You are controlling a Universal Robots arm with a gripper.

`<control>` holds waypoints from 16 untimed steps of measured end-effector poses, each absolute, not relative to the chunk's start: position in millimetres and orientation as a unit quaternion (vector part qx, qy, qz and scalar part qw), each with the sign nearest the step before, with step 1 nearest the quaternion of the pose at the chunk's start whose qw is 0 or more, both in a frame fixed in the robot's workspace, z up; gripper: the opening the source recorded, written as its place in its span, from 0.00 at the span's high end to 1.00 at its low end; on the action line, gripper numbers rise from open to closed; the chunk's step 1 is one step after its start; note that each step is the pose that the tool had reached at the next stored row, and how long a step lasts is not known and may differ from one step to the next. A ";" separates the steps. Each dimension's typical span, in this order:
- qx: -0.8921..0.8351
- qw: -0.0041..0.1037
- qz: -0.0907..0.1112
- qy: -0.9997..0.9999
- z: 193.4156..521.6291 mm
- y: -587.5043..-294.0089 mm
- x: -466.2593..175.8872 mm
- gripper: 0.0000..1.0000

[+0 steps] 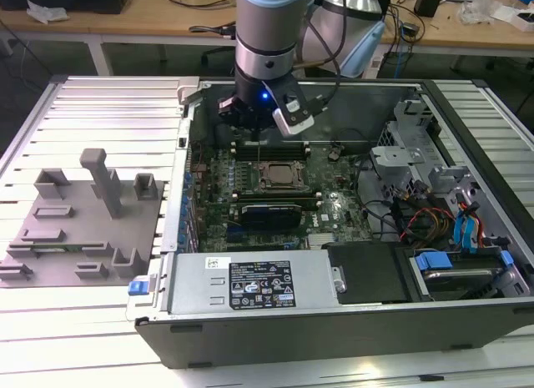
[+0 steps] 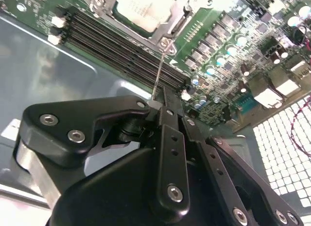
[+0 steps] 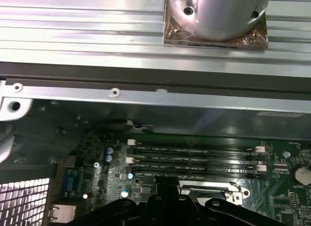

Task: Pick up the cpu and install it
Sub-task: 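Install the first cpu locking lever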

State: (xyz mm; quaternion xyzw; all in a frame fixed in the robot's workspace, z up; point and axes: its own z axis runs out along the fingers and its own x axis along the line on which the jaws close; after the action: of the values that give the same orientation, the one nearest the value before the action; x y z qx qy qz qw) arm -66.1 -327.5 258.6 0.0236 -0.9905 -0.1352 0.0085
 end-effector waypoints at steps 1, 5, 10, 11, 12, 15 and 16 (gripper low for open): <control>0.023 0.009 -0.135 -0.991 258.5 -327.6 -63.8 0.89; 0.021 0.012 -0.134 -0.991 258.2 -327.9 -52.4 0.89; 0.021 0.012 -0.134 -0.991 255.8 -328.2 -51.3 0.89; 0.021 0.012 -0.134 -0.991 254.9 -328.3 -51.3 0.89; 0.021 0.012 -0.134 -0.991 253.6 -328.6 -51.2 0.89; 0.021 0.012 -0.134 -0.991 249.2 -329.6 -48.9 0.89; 0.020 0.012 -0.134 -0.991 248.0 -329.6 -47.6 0.89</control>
State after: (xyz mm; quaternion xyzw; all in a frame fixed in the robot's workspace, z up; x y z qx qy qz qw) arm -47.6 -329.6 248.0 0.0200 -0.9907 -0.1342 0.0120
